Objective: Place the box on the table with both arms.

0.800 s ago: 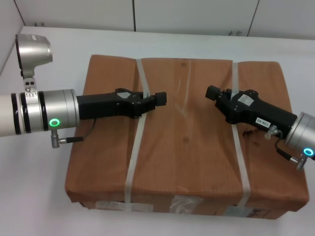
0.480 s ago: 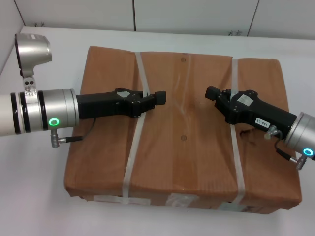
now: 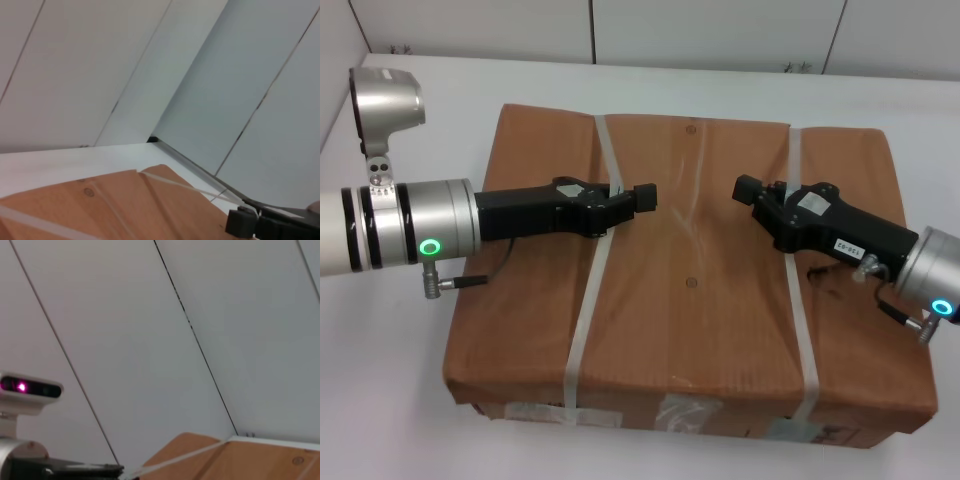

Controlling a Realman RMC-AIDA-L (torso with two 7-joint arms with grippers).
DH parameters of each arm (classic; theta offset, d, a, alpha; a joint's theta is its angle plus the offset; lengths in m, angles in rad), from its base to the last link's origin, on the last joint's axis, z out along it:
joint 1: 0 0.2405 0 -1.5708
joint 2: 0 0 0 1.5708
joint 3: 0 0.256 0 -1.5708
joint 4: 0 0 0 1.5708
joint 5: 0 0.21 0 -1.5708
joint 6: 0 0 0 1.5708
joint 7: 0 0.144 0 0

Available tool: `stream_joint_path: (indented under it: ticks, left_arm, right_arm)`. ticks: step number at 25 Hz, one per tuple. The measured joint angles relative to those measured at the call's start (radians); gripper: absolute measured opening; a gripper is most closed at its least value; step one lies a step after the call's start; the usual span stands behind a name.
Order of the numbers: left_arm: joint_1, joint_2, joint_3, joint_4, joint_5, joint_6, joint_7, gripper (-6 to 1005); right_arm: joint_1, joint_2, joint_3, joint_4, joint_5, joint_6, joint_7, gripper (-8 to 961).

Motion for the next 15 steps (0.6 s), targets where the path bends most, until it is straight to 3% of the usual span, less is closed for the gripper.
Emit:
stream_joint_path:
  ticks: [8, 15]
  left_arm:
    - [-0.007, -0.01, 0.016, -0.009, 0.031, -0.147, 0.004, 54]
    - [-0.018, -0.049, 0.017, -0.013, 0.128, -0.374, 0.005, 54]
  right_arm:
    - [0.067, 0.001, -0.048, 0.073, -0.004, 0.226, 0.0, 63]
    - [0.151, 0.002, -0.082, 0.164, -0.007, 0.507, 0.019, 78]
